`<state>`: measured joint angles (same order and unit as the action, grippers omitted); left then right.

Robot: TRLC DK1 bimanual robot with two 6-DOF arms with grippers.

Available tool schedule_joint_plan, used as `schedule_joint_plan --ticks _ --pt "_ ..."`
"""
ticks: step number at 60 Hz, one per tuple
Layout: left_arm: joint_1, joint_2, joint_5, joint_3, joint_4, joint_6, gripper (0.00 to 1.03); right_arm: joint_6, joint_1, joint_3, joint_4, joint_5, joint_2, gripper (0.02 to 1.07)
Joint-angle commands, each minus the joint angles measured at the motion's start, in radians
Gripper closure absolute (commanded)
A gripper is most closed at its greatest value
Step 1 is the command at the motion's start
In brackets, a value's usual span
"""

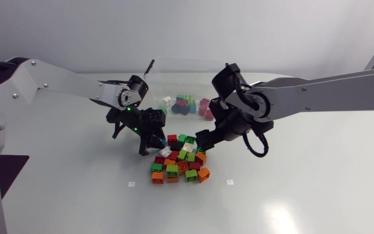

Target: Place the duplo bricks in the container

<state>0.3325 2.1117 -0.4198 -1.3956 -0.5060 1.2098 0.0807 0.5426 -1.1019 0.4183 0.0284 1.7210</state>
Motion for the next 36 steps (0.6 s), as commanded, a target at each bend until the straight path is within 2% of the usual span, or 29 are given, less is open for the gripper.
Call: schedule_joint_plan --ticks 1,12,18,23,34,36 --pt "-0.006 -0.038 -0.007 0.049 -0.017 0.036 0.7 -0.024 0.011 0.02 -0.001 0.008 0.054 0.17" --pt "-0.027 -0.099 -0.007 0.124 -0.017 0.036 0.7 -0.03 0.045 0.036 -0.019 0.01 0.086 0.3" --pt "-0.049 -0.127 -0.007 0.147 -0.017 0.033 0.71 -0.036 0.057 0.037 -0.026 0.01 0.097 0.31" --pt "-0.069 -0.159 -0.007 0.167 -0.017 0.03 0.71 -0.036 0.071 0.036 -0.03 0.013 0.104 0.4" --pt "-0.099 -0.26 -0.007 0.231 -0.017 0.027 0.71 -0.045 0.079 0.019 -0.038 0.016 0.152 0.41" --pt "-0.102 -0.277 -0.007 0.239 -0.017 0.025 0.71 -0.048 0.08 0.017 -0.042 0.015 0.158 0.45"
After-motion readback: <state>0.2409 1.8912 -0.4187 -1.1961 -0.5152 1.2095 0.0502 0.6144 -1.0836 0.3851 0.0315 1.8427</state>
